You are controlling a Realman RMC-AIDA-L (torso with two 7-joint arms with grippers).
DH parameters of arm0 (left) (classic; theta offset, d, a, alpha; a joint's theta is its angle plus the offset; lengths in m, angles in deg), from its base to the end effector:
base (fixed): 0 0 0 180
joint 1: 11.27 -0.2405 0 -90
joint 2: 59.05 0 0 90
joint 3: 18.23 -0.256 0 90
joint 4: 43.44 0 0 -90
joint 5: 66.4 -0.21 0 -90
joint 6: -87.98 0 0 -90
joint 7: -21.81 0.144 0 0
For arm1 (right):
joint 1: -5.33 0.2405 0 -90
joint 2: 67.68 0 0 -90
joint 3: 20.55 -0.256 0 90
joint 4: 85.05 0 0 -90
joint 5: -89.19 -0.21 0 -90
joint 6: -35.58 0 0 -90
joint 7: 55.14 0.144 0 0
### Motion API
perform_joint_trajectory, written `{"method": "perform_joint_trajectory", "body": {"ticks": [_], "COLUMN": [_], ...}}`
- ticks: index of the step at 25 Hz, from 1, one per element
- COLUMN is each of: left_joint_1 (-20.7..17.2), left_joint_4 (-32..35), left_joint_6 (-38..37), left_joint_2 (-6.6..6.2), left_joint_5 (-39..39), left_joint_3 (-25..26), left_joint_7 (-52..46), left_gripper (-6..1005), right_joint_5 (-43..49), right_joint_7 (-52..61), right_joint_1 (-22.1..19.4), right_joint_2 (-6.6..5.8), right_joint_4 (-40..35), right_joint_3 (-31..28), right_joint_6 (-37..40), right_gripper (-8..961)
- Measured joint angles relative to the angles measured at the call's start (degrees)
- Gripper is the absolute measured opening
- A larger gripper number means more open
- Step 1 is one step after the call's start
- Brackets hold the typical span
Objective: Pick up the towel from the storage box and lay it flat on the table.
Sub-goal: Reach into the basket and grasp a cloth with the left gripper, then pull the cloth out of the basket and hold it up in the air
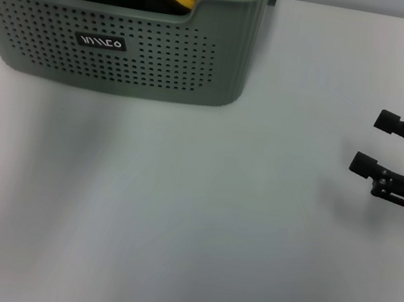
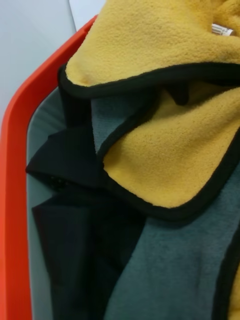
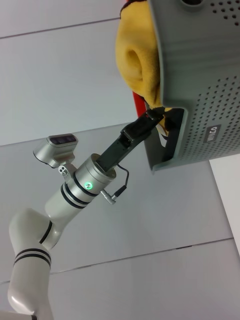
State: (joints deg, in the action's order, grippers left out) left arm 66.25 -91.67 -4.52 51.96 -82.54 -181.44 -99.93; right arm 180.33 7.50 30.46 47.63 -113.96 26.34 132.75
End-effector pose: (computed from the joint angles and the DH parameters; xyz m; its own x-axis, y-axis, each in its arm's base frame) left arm -0.1576 0.4550 0.1058 0.5517 0.8044 0.2204 0.8200 -0.4748 -0.3198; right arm 0.2623 0.3037 0.0201 0.6811 -0.1004 -0.7252 -0.3441 -0.9183 -0.1960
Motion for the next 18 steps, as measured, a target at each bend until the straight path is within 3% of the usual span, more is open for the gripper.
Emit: {"method": "perform_joint_trajectory", "body": {"ticks": [6,15,18], "left_joint_1": [-0.11,0.07,0.44], "left_joint_4": [-0.17,-1.13,-3.68], "left_joint_6": [-0.04,-1.81,-5.26], "left_joint_2": [-0.13,-1.17,-1.53], "left_joint_5": [-0.04,1.96,5.13], "left_joint_3": [0.0,0.0,0.0], "left_joint_7": [1.9,3.2,4.47], "left_gripper": [395,64,49], "right_joint_5": [-0.21,-0.82,-1.41], "right_joint_7": [-0.64,-1.37,-1.38], "right_joint_1": [-0.3,-0.52,-0.58], "right_joint_2": [0.0,0.0,-0.03], "right_joint_4": [0.27,0.79,0.79], "right_joint_3": [-0.13,-0.12,-0.13], "right_joint_6": [-0.06,-0.07,0.02], "right_gripper": [830,830,830]}}
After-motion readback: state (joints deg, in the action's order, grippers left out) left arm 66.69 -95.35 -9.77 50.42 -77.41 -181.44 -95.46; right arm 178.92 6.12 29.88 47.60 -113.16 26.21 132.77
